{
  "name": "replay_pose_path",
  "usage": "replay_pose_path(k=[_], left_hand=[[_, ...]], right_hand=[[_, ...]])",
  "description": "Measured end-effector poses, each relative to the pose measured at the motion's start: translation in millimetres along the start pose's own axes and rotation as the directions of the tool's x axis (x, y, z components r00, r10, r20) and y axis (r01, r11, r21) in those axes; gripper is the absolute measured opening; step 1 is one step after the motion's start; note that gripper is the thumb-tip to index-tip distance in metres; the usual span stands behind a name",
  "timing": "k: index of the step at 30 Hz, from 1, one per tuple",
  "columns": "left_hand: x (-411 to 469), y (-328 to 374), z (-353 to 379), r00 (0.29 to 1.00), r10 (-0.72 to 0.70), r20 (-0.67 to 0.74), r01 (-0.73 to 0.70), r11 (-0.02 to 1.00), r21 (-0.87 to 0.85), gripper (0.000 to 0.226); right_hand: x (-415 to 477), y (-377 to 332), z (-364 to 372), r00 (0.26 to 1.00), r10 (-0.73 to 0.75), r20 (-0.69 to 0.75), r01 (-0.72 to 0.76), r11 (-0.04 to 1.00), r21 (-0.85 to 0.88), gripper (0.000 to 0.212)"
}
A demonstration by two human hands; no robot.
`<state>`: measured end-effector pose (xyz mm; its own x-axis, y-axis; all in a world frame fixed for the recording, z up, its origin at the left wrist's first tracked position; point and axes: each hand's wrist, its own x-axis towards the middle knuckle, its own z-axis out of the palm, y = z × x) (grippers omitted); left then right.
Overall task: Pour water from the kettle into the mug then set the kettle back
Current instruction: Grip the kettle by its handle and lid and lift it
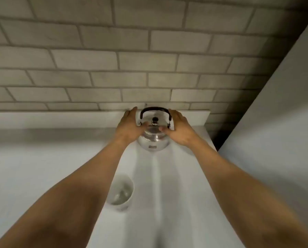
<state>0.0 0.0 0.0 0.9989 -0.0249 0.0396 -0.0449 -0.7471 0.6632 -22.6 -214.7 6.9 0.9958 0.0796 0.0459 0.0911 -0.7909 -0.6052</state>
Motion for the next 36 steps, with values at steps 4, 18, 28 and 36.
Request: replay_pose_path(k=[4,18,28,36], left_hand=[[18.6,-1.9,16.2,0.999,-0.04,0.037,0.043,0.996,-0.081,0.071],[26.0,4.1,24.6,0.992,-0.125,-0.03,0.119,0.979,-0.165,0.02],[-30.9,42.1,-10.4,0.993,0.043,-0.107,-0.062,0.983,-0.174,0.021],[-154.4,48.3,-12.9,0.876,0.419,-0.238,-0.42,0.906,0.05,0.054]], right_hand=[[32.5,8.5,4.8,0.998,-0.054,0.041,0.053,0.998,0.024,0.094],[80.1,2.0,9.3,0.982,-0.187,0.021,0.183,0.973,0.143,0.015],[21.3,-25.2,-33.8,0.963,-0.142,-0.23,0.19,0.961,0.2,0.03],[-67.3,-49.3,-69.6,0.936,-0.187,-0.297,0.231,0.965,0.122,0.031]])
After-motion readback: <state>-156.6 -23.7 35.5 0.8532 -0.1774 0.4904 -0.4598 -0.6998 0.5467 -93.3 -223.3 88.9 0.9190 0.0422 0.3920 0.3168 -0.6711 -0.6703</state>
